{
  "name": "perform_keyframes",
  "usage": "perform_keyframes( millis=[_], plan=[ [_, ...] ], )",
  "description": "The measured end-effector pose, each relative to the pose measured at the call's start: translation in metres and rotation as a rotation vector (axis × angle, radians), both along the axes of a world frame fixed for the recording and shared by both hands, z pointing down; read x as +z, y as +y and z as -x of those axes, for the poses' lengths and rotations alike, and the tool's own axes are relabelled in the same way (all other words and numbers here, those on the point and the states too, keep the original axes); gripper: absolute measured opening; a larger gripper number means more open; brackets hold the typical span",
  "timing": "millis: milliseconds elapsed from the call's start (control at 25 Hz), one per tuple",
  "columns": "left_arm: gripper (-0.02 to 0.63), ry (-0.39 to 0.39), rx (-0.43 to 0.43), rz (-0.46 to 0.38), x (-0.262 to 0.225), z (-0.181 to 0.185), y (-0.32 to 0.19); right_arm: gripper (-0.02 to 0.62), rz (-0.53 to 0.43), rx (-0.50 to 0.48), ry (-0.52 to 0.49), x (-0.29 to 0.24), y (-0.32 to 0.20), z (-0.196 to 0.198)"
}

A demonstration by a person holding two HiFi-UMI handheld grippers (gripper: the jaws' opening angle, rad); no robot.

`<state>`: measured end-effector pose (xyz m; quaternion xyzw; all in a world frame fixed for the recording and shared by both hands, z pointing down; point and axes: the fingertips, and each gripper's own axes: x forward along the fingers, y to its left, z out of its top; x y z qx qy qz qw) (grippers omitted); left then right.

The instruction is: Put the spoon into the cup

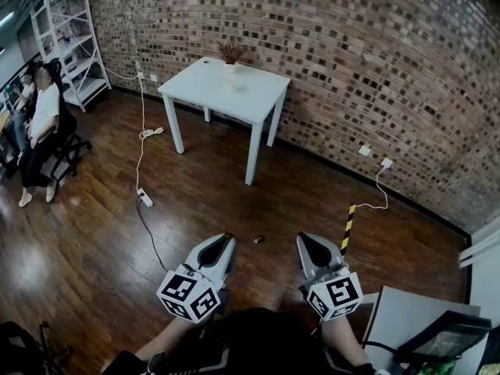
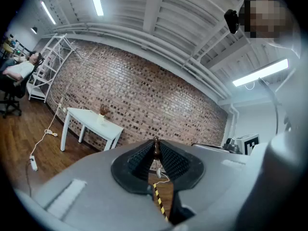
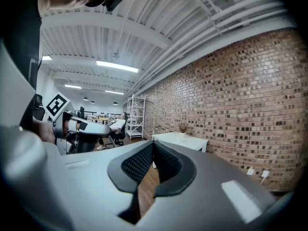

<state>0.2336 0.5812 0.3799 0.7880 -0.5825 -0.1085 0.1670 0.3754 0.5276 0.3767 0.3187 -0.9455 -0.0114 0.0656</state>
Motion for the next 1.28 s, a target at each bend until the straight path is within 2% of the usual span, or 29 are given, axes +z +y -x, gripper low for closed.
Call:
perform_keyframes(
  millis=[120, 360, 720, 1120, 1280],
  plan=[
    [0.034, -0.028, 0.007, -0.017, 0.006, 0.006, -0.010, 0.006, 0.005, -0.002, -0.003, 0.002, -0.007, 0.009],
    [0.034, -0.029, 0.021, -0.017, 0.006, 0.005, -0.045, 0.006, 0.021, -0.041, -0.013, 0.008, -0.037, 0.023],
    [0.034, -0.037, 0.004, -0.021, -0.002, -0.005, -0.131, 0.006, 0.000, -0.079, -0.036, -0.002, -0.134, 0.019],
    [0.034, -0.050, -0.025, -0.035, -0.011, -0.014, -0.211, 0.006, -0.006, -0.123, -0.049, -0.004, -0.218, 0.007],
    [0.034, -0.030, -0.036, 0.007, -0.010, -0.002, -0.234, 0.006, 0.016, -0.116, -0.049, 0.000, -0.243, 0.013]
  ],
)
